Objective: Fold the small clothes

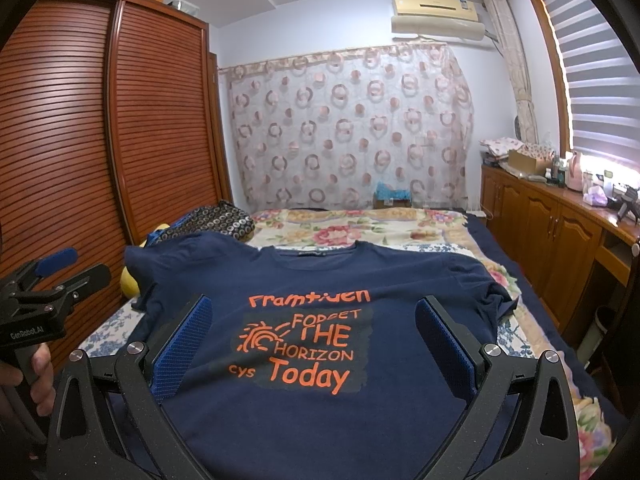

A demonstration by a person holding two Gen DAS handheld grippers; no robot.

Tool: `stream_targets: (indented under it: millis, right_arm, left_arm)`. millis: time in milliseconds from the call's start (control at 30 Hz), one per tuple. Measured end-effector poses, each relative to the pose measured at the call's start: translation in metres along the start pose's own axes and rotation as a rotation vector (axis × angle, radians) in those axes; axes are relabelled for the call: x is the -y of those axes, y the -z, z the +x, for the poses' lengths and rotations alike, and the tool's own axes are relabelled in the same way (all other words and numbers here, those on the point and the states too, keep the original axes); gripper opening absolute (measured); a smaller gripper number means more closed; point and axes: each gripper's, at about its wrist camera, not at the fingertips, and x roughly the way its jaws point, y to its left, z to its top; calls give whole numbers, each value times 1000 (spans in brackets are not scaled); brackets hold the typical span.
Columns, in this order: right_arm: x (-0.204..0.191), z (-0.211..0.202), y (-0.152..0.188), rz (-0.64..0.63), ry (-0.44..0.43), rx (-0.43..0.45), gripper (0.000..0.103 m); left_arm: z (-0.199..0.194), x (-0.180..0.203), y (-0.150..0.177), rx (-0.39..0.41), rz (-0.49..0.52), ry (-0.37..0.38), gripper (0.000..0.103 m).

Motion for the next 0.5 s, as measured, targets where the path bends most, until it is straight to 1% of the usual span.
stream_targets:
  millis: [500]
  right_arm:
    - [-1, -1, 0, -1, 0, 1, 103]
  left_arm:
    - [-1, 0, -2, 3, 1, -1, 103]
